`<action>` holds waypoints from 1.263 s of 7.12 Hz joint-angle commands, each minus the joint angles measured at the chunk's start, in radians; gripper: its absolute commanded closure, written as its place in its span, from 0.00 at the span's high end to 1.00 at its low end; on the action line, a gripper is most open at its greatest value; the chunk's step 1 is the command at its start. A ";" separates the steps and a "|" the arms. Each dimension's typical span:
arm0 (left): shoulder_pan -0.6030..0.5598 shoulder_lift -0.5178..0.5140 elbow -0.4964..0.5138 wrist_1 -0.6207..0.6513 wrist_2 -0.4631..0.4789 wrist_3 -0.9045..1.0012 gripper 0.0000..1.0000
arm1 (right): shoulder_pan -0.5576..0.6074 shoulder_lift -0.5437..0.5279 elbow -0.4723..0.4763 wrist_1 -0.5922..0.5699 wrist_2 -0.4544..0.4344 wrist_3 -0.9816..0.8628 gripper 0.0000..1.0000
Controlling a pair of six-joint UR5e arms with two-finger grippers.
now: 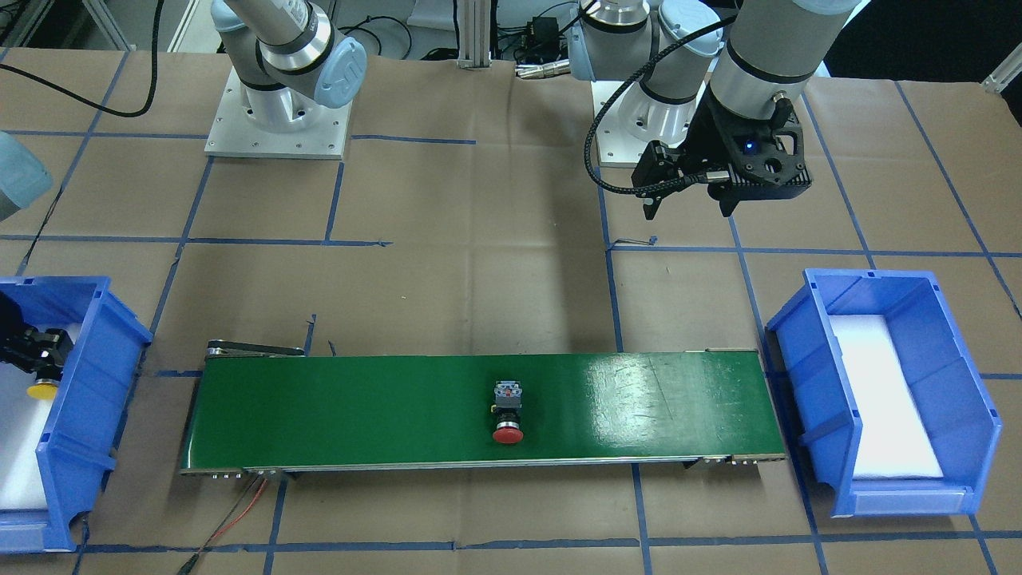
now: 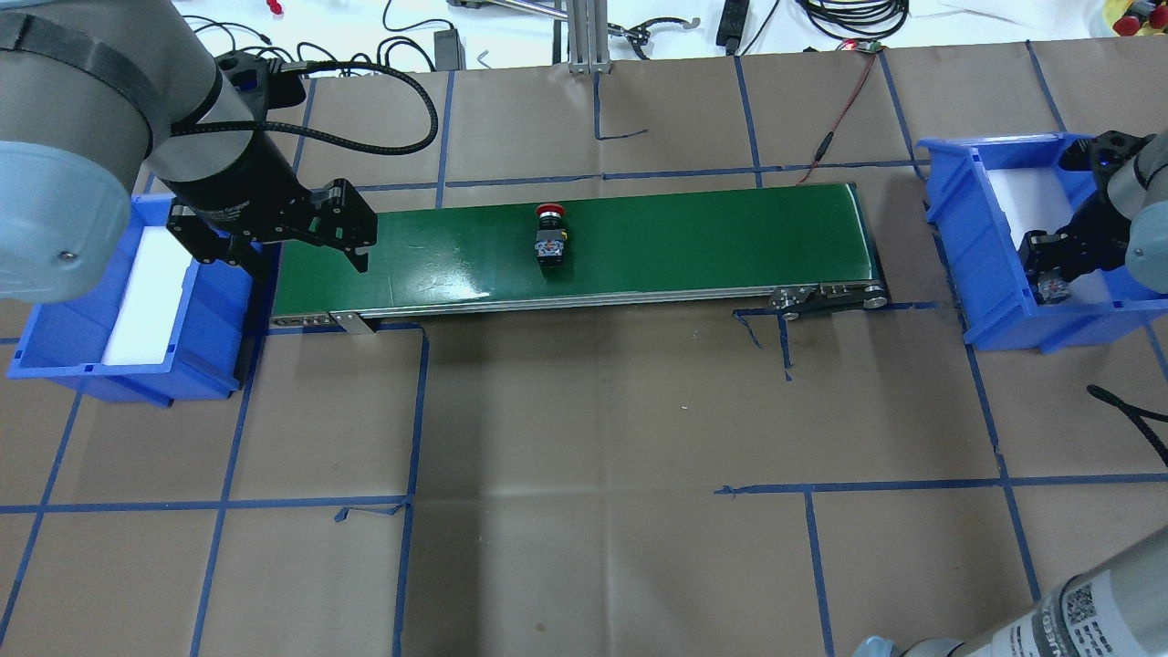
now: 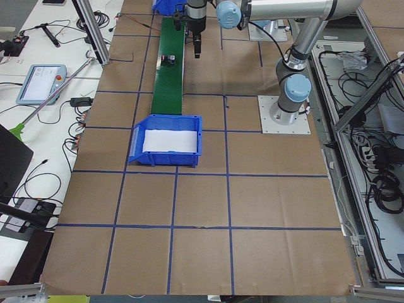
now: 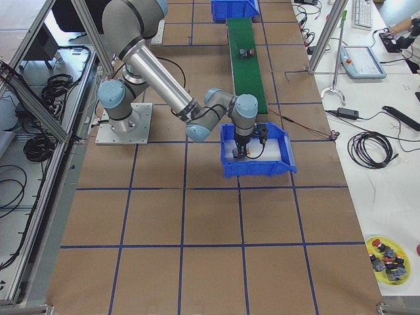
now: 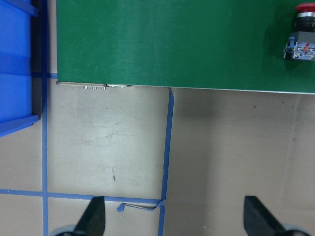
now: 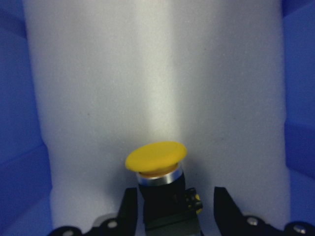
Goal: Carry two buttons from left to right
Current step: 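Lower the yellow button into the bin and open the right gripper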
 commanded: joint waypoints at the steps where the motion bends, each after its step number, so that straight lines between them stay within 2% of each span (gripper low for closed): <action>1: 0.001 0.000 0.000 0.000 0.000 0.000 1.00 | 0.003 -0.004 -0.003 -0.018 -0.001 0.001 0.99; 4: 0.001 0.000 0.000 0.000 0.000 0.000 1.00 | 0.057 -0.069 -0.064 0.014 -0.006 0.005 0.99; 7: 0.001 0.000 0.000 0.000 0.000 0.000 1.00 | 0.059 -0.223 -0.157 0.274 -0.001 0.003 0.99; 9: -0.001 0.000 0.000 0.000 0.000 0.000 1.00 | 0.101 -0.245 -0.279 0.403 -0.008 -0.008 0.99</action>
